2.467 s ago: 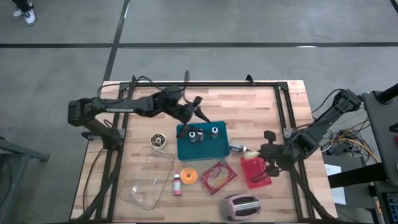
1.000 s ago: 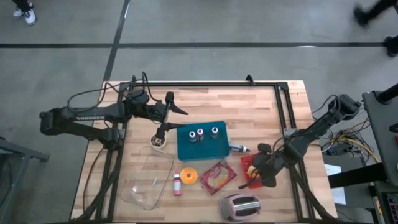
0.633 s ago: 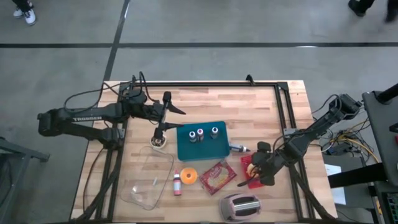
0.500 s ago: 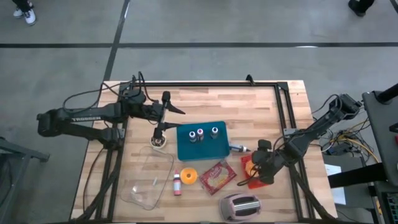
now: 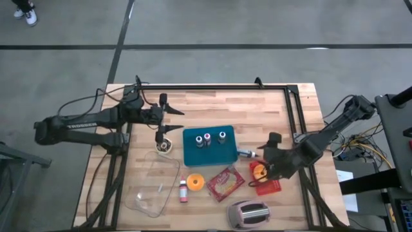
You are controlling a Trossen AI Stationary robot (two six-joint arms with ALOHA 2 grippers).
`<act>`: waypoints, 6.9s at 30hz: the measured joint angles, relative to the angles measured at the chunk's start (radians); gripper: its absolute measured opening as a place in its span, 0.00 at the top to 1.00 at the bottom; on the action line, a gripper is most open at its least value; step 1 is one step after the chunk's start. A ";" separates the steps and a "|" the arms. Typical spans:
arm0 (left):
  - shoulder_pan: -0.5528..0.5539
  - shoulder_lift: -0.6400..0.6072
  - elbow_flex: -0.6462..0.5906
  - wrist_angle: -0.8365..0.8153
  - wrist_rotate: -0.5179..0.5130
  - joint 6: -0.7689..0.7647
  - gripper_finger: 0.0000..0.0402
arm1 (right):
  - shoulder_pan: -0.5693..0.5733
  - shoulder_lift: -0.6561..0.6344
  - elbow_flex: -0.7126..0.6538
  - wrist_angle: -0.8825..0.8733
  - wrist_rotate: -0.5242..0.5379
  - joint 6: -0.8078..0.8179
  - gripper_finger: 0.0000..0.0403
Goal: Pick & Place Food Item
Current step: Put the black donut into the red bin
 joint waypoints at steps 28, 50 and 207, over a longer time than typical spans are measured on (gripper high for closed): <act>0.036 -0.177 -0.271 0.168 -0.188 -0.162 0.42 | -0.545 -0.421 -0.262 0.724 -0.495 -0.558 0.39; 0.036 -0.182 -0.273 -0.075 -0.238 -0.395 0.42 | -0.683 -0.377 -0.245 0.727 -0.462 -0.465 0.44; 0.103 0.320 0.020 0.348 -0.221 -0.172 1.00 | -0.729 -0.368 -0.313 0.969 -0.499 -0.592 0.44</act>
